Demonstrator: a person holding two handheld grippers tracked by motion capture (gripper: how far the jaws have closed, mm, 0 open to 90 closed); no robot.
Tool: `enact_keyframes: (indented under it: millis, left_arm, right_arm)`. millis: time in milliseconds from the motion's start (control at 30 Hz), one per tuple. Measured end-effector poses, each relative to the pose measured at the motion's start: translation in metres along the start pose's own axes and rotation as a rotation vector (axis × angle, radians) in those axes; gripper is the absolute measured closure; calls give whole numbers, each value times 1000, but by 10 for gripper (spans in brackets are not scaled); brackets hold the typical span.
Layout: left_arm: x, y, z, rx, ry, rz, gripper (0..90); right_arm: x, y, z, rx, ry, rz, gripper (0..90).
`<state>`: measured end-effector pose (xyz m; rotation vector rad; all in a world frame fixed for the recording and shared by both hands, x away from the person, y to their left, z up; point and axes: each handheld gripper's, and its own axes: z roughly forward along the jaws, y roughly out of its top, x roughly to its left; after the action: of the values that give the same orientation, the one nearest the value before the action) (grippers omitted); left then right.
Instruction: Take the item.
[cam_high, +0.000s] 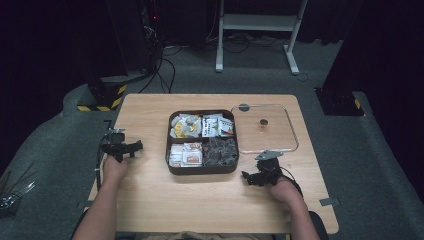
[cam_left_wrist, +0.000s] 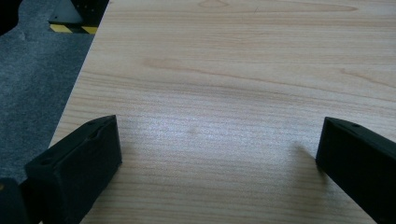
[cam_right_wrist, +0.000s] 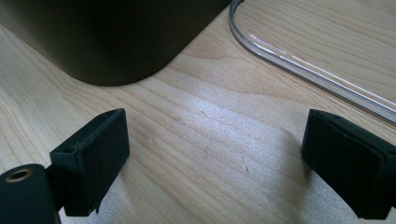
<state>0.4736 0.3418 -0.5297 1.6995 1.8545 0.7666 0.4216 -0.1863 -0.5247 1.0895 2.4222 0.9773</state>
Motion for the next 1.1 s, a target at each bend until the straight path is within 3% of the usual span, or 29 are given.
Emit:
enact_keyframes:
  millis: [433,567,800,1100]
  left_arm:
    - [-2,1,-1,-9,-25,29,51]
    - [-4,6,-5,22,-36,52,157]
    - [-7,10,-7,55,-48,102,178]
    - [-11,14,-14,55,-117,109,189]
  right_arm:
    - [0,0,0,1,-1,-1,77]
    - [0,0,0,1,-1,-1,77]
    - [0,0,0,1,-1,-1,77]
    - [0,0,0,0,-1,-2,78]
